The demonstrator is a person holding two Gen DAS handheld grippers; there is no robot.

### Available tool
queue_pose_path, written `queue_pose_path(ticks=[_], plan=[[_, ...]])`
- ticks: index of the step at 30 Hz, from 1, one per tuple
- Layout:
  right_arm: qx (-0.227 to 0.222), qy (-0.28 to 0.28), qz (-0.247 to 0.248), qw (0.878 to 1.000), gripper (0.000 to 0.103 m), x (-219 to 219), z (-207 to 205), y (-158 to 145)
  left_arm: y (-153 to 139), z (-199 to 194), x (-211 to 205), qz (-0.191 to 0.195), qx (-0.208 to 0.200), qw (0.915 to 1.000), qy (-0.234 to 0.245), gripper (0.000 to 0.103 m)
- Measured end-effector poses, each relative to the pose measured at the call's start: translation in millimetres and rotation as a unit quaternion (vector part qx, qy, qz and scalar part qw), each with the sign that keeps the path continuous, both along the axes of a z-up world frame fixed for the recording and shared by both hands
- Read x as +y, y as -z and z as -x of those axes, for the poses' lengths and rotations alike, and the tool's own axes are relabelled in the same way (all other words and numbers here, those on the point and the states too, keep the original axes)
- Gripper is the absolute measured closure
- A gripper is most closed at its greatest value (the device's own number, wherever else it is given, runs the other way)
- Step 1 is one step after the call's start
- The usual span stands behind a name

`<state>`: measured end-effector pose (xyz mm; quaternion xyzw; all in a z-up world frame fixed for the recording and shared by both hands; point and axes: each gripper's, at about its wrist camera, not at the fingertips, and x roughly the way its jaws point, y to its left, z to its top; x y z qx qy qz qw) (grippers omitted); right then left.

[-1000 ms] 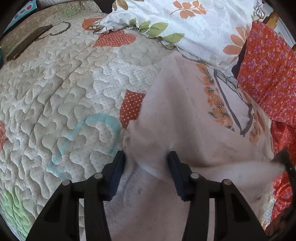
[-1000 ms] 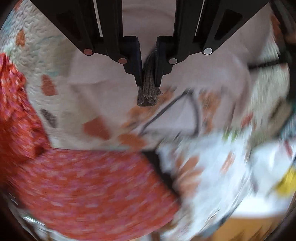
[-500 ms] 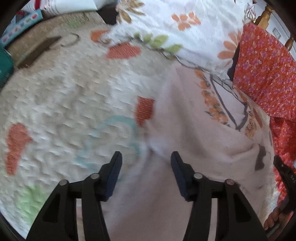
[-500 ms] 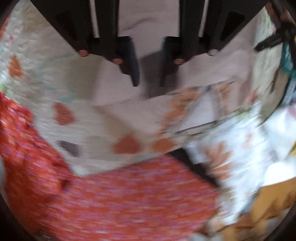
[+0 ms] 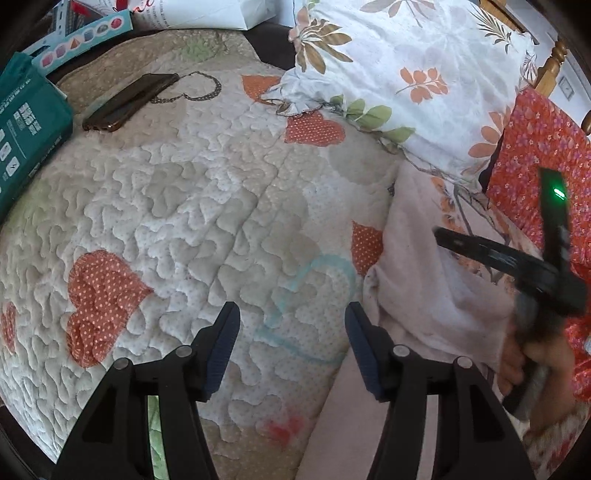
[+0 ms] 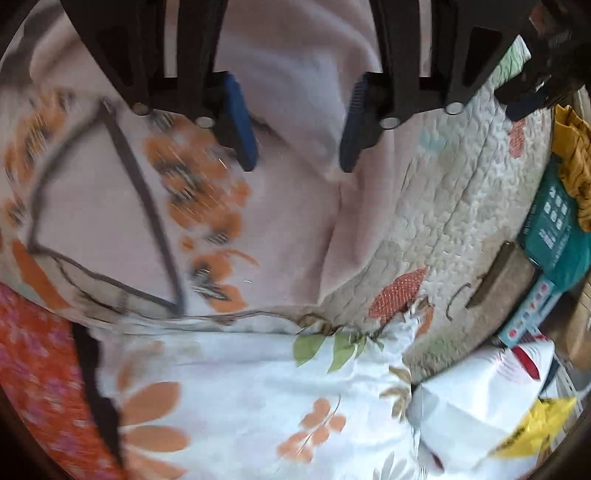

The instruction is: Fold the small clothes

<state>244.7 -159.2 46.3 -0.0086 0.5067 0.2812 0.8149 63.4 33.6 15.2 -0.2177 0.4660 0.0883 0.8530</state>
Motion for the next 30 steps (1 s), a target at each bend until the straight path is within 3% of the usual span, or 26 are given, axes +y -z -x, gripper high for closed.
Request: queue_pose_path(ticks=[1,4,9,13,15,17,22,25,27,30], plan=[[0.008,-0.011,0.007,1.0,0.05,4,-2,4,1,-2,-1,0.003,0.001,1.0,0.002,0.045],[0.002,-0.033,0.042,0.999,0.097,22,-1,5,1,-6,-5,0.0,0.008,0.9999,0.008,0.045],[-0.064,0.009,0.093,0.994,0.098,17,-6,-12,0,-6,-3,0.001,0.01,0.9999,0.002,0.045],[-0.115,0.074,0.137,0.981,0.097,9,-23,-19,1,-5,1,-0.01,0.013,0.9999,-0.006,0.045],[-0.083,0.076,0.157,0.981,0.097,6,-34,-7,3,-5,2,-0.012,0.018,0.9997,-0.007,0.045],[-0.072,0.078,0.144,0.984,0.096,-6,-34,-11,5,-6,4,-0.008,0.022,0.9997,-0.01,0.045],[-0.085,0.125,0.067,0.986,0.074,-102,7,-62,-1,-3,3,0.0,0.016,0.9998,-0.009,0.045],[-0.094,0.174,0.07,0.978,0.058,-167,35,-77,-7,2,2,0.0,0.008,0.9999,-0.009,0.043],[-0.097,0.212,0.092,0.968,0.056,-215,56,-77,-11,4,1,-0.002,0.002,0.9999,-0.013,0.036],[-0.071,0.238,0.104,0.963,0.051,-252,73,-62,-15,7,-4,-0.016,-0.005,0.9997,-0.015,0.036]])
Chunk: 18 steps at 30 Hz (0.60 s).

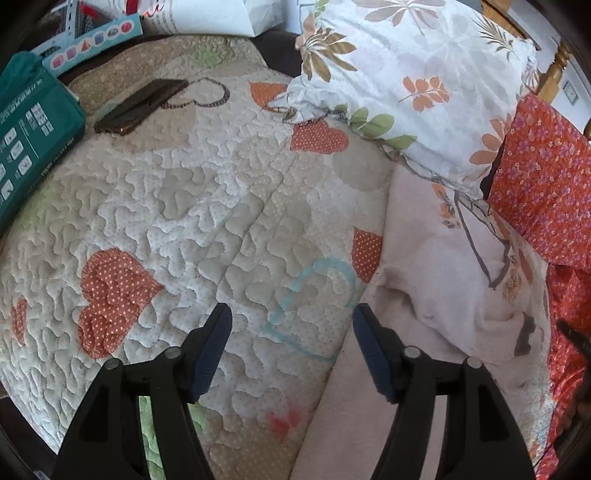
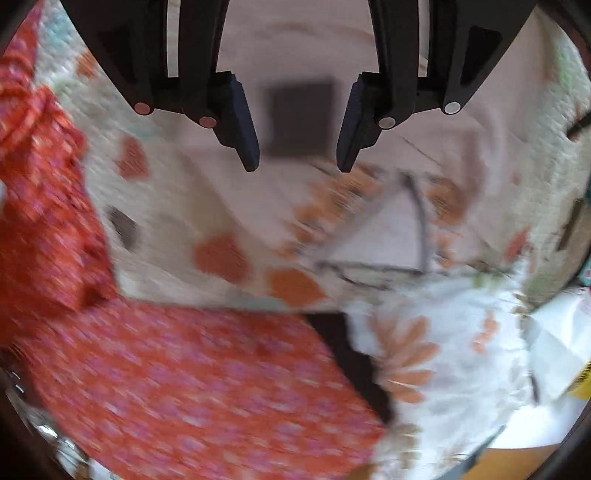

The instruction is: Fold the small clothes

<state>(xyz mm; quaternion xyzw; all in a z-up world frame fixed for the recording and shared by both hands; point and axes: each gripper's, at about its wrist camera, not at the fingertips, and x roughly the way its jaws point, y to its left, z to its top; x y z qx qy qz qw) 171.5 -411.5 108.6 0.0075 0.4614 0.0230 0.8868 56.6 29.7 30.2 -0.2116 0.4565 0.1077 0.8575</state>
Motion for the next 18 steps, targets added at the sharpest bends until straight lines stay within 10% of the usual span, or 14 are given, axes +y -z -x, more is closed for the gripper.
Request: queue_pose_path(ticks=[10,13,18], plan=[[0.046,0.06,-0.09,0.993,0.051,-13,-16,70,9,-5,-17,-0.015,0.014,0.9995,0.024,0.036],[0.049,0.055,-0.077,0.994,0.092,0,-19,78,8,-5,-15,-0.019,0.012,0.9996,0.018,0.036],[0.007,0.036,-0.067,0.997,0.096,7,-1,47,11,-7,-11,-0.008,0.017,0.9998,0.01,0.035]])
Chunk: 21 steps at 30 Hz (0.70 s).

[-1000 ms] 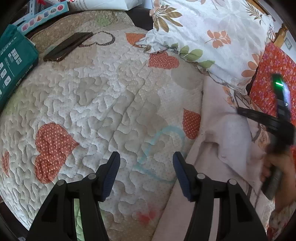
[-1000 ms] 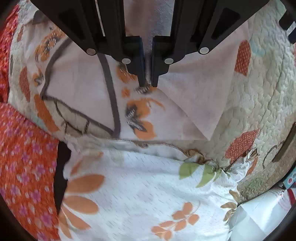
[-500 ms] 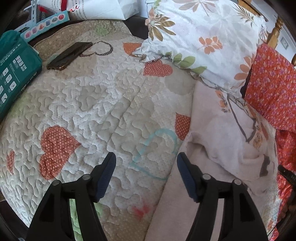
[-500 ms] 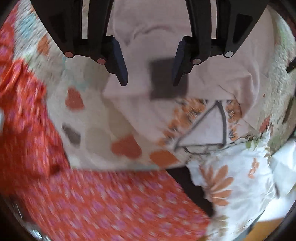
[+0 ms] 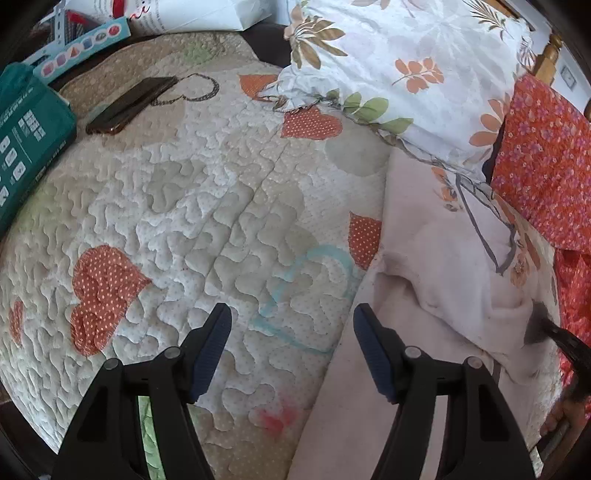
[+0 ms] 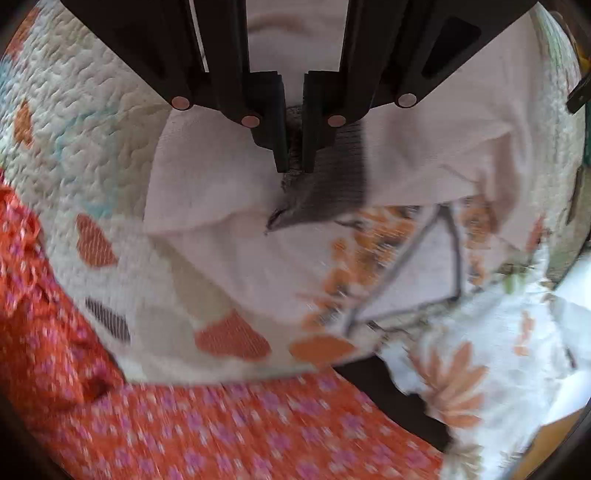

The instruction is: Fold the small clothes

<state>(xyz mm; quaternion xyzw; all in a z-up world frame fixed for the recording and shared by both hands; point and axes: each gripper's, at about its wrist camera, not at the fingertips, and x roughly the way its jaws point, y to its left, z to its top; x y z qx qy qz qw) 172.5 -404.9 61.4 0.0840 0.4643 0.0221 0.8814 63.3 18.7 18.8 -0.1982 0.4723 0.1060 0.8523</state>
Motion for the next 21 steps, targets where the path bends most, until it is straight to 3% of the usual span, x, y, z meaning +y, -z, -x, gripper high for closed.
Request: queue_pose_path(ticks=[4,9,11,13,16,21], plan=[[-0.019,0.032,0.034,0.999,0.097,-25,16,-20,0,1,2,0.004,0.0,1.0,-0.003,0.035],[0.045,0.072,0.079,0.993,0.095,-59,6,7,2,3,-1,-0.001,0.002,1.0,0.003,0.035],[0.052,0.088,0.086,0.991,0.095,-67,10,12,4,2,-5,-0.006,0.007,0.9999,0.008,0.035],[0.048,0.101,0.041,0.993,0.092,-77,23,12,8,0,-10,-0.005,0.013,0.9997,0.018,0.035],[0.046,0.111,-0.012,0.993,0.077,-89,45,15,13,-1,-17,-0.005,0.024,0.9991,0.035,0.035],[0.072,0.109,-0.058,0.99,0.073,-94,83,35,28,0,-25,0.015,0.046,0.9969,0.062,0.035]])
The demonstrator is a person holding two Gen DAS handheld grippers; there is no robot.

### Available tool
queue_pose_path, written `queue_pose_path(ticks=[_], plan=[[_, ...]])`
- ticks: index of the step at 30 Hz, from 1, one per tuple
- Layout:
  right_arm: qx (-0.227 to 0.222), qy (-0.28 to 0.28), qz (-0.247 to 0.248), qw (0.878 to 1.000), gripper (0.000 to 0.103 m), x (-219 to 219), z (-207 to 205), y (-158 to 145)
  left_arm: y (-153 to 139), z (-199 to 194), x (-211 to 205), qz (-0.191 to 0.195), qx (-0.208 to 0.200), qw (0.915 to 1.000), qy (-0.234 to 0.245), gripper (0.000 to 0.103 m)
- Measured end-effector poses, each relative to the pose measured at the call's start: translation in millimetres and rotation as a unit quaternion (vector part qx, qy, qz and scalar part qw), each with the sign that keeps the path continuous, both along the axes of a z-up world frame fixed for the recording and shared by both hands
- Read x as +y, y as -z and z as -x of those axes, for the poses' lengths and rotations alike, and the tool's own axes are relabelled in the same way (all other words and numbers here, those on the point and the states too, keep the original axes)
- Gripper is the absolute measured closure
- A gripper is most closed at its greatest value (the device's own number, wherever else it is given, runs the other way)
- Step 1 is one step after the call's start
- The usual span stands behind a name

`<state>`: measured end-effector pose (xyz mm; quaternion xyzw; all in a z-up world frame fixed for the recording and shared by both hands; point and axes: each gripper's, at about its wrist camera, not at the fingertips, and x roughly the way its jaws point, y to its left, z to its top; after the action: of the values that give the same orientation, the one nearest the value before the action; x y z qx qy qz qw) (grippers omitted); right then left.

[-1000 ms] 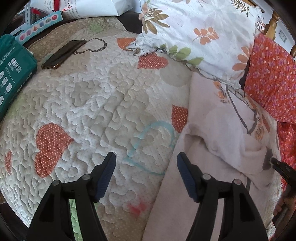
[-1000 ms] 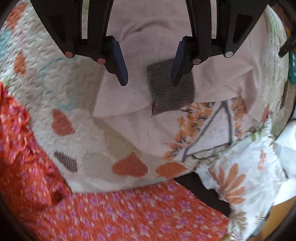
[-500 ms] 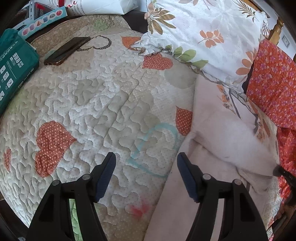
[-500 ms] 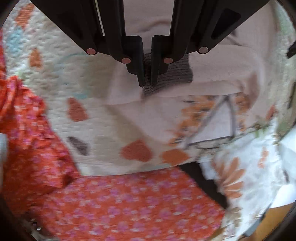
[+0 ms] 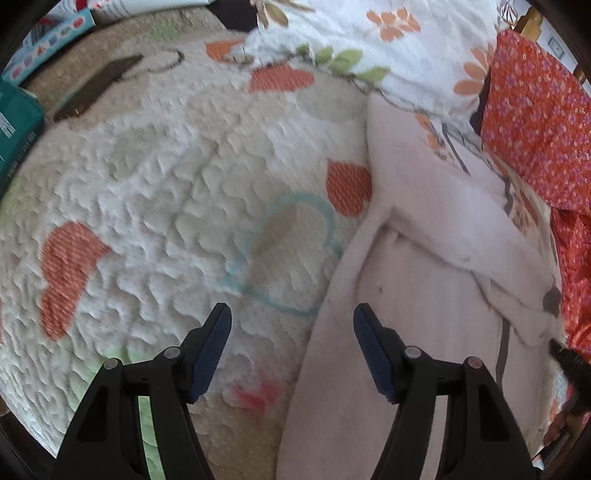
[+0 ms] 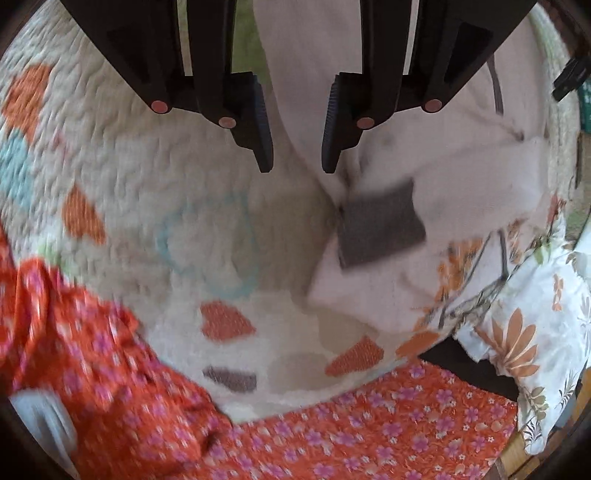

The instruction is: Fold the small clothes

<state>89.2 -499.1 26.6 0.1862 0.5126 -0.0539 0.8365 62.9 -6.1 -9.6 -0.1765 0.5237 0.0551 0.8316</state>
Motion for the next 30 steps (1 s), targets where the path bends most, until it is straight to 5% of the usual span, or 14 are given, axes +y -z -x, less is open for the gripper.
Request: queue_pose_path(ticks=[3,12,18,27,30], plan=[[0.02,0.01,-0.047,0.999,0.071,-7,26,21,10,3,-1,0.021,0.008,0.9997,0.009,0.033],[-0.017,-0.048,-0.153,0.987,0.061,-2,101,24,9,53,-10,0.066,-0.022,0.9953,0.067,0.033],[-0.019,-0.092,-0.287,0.953,0.058,14,148,43,18,97,-13,0.18,-0.041,0.9792,0.085,0.033],[-0.024,-0.142,-0.299,0.943,0.058,41,193,42,29,162,-45,0.243,-0.048,0.965,0.085,0.033],[-0.029,-0.154,-0.29,0.944,0.058,53,198,39,32,172,-53,0.237,-0.051,0.9671,0.077,0.033]])
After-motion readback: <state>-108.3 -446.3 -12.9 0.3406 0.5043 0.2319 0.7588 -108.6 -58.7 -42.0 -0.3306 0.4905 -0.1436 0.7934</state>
